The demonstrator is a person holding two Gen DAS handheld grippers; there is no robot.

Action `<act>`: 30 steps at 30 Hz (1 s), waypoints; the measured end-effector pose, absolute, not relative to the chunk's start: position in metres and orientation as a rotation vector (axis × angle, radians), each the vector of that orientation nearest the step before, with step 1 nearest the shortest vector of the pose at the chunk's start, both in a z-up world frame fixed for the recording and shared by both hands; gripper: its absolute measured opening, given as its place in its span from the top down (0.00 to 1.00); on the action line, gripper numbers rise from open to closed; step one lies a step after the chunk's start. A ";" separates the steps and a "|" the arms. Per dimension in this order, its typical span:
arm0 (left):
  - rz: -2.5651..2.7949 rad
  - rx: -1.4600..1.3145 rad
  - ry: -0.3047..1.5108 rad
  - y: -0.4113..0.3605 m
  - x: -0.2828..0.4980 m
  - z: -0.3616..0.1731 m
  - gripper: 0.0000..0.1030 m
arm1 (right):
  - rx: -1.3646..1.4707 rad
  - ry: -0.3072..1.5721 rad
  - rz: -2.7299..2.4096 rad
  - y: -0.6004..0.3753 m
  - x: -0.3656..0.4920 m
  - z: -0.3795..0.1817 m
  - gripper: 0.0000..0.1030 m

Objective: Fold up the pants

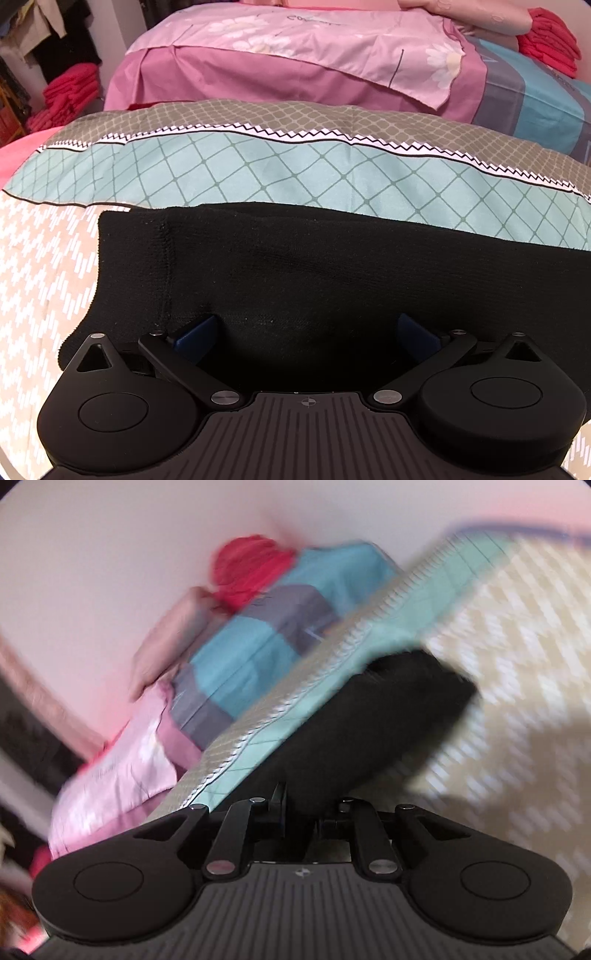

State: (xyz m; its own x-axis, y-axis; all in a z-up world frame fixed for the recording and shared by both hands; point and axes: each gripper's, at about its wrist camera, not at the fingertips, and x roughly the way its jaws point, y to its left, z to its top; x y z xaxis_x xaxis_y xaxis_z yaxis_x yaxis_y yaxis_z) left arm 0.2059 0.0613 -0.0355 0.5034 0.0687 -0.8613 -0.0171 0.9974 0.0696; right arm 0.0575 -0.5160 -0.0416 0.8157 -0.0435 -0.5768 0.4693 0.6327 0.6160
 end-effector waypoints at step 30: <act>0.072 0.080 1.030 0.055 0.205 -0.035 0.00 | 0.764 0.471 -0.250 -0.478 0.047 -0.048 0.25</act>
State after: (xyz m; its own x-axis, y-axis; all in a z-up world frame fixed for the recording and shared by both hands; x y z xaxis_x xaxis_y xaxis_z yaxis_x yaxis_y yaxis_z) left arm 0.2050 0.0551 -0.0351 0.5127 0.0976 -0.8530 -0.0223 0.9947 0.1005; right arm 0.0469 -0.4779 -0.0482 0.8677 -0.0481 -0.4947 0.3827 0.6996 0.6034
